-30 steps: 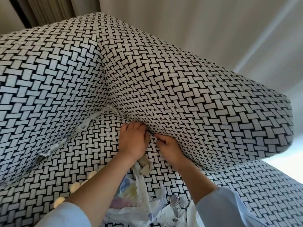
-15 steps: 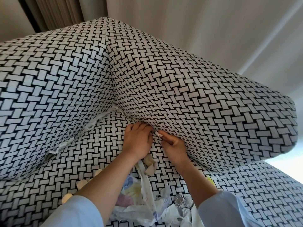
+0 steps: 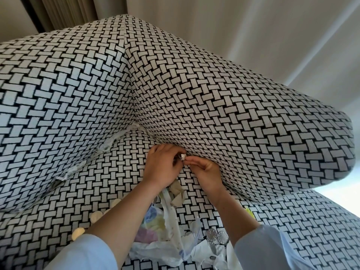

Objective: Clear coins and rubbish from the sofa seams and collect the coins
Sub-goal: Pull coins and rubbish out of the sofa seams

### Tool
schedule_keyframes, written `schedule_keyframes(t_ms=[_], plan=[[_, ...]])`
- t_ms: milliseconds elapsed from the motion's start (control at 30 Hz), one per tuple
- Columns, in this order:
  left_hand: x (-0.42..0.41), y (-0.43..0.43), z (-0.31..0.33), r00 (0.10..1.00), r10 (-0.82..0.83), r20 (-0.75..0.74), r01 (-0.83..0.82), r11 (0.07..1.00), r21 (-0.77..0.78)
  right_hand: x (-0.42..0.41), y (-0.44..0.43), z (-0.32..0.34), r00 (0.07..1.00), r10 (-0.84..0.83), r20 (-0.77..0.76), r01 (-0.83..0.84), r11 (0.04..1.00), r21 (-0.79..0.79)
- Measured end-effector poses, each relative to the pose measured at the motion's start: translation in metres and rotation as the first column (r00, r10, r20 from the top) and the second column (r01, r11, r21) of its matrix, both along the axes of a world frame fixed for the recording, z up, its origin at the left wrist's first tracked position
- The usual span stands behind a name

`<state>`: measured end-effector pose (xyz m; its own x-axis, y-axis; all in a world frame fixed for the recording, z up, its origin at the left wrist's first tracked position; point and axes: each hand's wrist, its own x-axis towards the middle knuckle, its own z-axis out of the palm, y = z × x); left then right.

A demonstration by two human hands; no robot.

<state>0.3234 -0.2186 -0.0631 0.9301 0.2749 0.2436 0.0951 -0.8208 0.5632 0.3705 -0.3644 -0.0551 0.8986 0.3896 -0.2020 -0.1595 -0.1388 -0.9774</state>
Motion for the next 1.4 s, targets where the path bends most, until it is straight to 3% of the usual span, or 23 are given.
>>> schedule_keyframes(t_ms=[300,400,533,733,867,933,1000,1067,1100,1167,1300,1400], plan=[[-0.014,-0.004,0.003,1.000,-0.026,0.014,0.028,0.984,-0.175,-0.003,-0.005,0.006,0.999,0.043,0.022,-0.042,0.998,-0.050],[-0.023,-0.005,0.008,1.000,0.003,-0.011,-0.005,0.965,-0.263,-0.008,-0.005,0.007,0.996,0.049,0.079,-0.037,0.988,-0.148],[-0.035,-0.005,0.024,0.994,0.025,-0.103,-0.043,0.983,-0.177,-0.024,-0.010,0.010,0.987,0.130,0.097,-0.093,0.945,-0.312],[-0.054,-0.014,0.040,0.970,-0.043,-0.238,0.013,0.992,-0.128,-0.047,-0.023,0.024,0.993,0.054,0.103,-0.023,0.960,-0.279],[-0.061,-0.014,0.042,0.945,-0.063,-0.320,0.031,0.994,-0.103,-0.052,-0.028,0.034,0.983,0.139,0.119,-0.092,0.937,-0.337],[-0.059,-0.011,0.044,0.915,-0.116,-0.387,0.020,0.969,-0.245,-0.049,-0.030,0.040,0.974,0.208,0.095,-0.165,0.928,-0.335],[-0.056,-0.007,0.049,0.879,-0.233,-0.417,-0.026,0.849,-0.528,-0.043,-0.030,0.046,0.968,0.246,0.058,-0.218,0.929,-0.299],[-0.054,-0.002,0.056,0.874,-0.287,-0.392,-0.070,0.724,-0.686,-0.037,-0.025,0.049,0.974,0.203,0.105,-0.164,0.940,-0.300],[-0.051,0.000,0.058,0.889,-0.265,-0.373,-0.075,0.720,-0.690,-0.034,-0.021,0.050,0.975,0.159,0.158,-0.099,0.939,-0.329],[-0.047,0.004,0.060,0.925,-0.148,-0.350,-0.091,0.808,-0.582,-0.029,-0.011,0.049,0.963,0.137,0.231,-0.026,0.904,-0.427],[-0.040,0.005,0.052,0.944,0.007,-0.329,-0.105,0.953,-0.283,-0.017,0.010,0.038,0.945,0.312,0.096,-0.157,0.693,-0.703],[-0.031,0.004,0.038,0.956,0.050,-0.288,-0.079,0.993,-0.089,-0.012,0.023,0.034,0.944,0.329,0.034,-0.198,0.644,-0.739]])
